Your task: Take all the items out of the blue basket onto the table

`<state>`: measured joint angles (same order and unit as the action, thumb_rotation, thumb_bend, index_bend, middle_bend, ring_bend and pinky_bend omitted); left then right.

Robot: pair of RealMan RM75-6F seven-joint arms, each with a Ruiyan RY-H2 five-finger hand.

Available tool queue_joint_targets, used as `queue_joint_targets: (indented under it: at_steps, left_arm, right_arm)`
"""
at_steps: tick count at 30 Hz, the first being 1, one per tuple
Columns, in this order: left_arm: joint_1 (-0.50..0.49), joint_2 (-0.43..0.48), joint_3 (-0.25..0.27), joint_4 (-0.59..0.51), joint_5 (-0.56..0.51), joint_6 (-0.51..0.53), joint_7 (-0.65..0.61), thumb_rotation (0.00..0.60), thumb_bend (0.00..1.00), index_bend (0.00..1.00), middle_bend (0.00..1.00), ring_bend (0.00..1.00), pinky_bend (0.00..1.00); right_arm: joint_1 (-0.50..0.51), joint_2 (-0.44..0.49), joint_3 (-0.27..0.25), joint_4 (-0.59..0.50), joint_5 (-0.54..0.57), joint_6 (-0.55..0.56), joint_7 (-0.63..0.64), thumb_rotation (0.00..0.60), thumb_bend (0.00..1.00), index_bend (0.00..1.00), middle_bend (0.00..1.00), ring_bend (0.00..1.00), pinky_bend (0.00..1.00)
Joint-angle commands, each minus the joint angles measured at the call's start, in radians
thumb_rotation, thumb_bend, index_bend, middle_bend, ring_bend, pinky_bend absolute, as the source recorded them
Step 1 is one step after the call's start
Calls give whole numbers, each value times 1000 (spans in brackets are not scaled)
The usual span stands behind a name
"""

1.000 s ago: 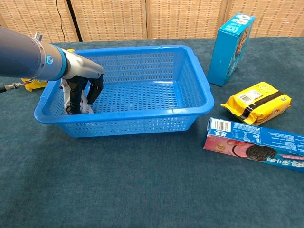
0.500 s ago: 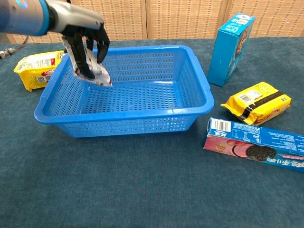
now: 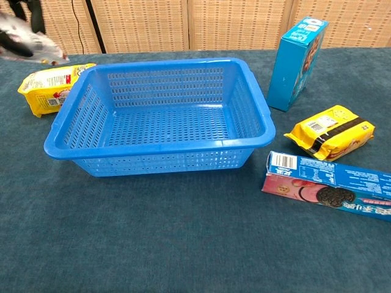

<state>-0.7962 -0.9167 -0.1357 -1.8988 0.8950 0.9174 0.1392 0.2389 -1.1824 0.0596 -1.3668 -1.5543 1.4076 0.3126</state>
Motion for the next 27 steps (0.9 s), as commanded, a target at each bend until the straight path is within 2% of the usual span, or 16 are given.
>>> queue_joint_targets:
  at_steps: [1, 5, 6, 8, 9, 11, 12, 16, 21, 27]
  left_arm:
    - [171, -30, 75, 162, 246, 52, -240, 600, 286, 547, 434, 473, 694]
    - [237, -111, 104, 283, 349, 107, -345, 600, 276, 503, 408, 420, 630]
    - [250, -130, 115, 310, 369, 108, -370, 600, 267, 444, 347, 353, 556]
    - [259, -148, 145, 339, 397, 67, -400, 600, 215, 194, 129, 136, 307]
    - [261, -152, 153, 345, 406, 52, -415, 600, 200, 149, 93, 101, 254]
    - [273, -170, 154, 363, 436, 61, -463, 600, 133, 2, 0, 0, 60]
    - [282, -181, 153, 374, 449, 76, -481, 600, 111, 0, 0, 0, 17]
    - [316, -212, 144, 409, 493, 154, -516, 600, 103, 0, 0, 0, 0]
    - [391, -232, 133, 426, 560, 327, -555, 600, 102, 0, 0, 0, 0]
    - [489, -224, 157, 414, 581, 454, -540, 600, 73, 0, 0, 0, 0]
  right_arm:
    - [1, 1, 1, -5, -1, 0, -2, 600, 0, 0, 0, 0, 74]
    - [2, 1, 1, -10, -5, -1, -7, 600, 0, 0, 0, 0, 74]
    - [3, 1, 0, -11, -6, -2, -8, 600, 0, 0, 0, 0, 74]
    - [4, 0, -1, -11, -8, -4, -10, 600, 0, 0, 0, 0, 74]
    - [4, 0, -1, -11, -8, -5, -11, 600, 0, 0, 0, 0, 74]
    - [4, 1, -1, -12, -8, -4, -10, 600, 0, 0, 0, 0, 74]
    - [4, 1, 0, -12, -8, -4, -9, 600, 0, 0, 0, 0, 74]
    - [1, 4, 0, -13, -8, 0, -4, 600, 0, 0, 0, 0, 74]
    - [-4, 9, 3, -17, -13, 16, 1, 600, 0, 0, 0, 0, 74]
    - [-12, 15, 4, -24, -26, 42, -1, 600, 0, 0, 0, 0, 74]
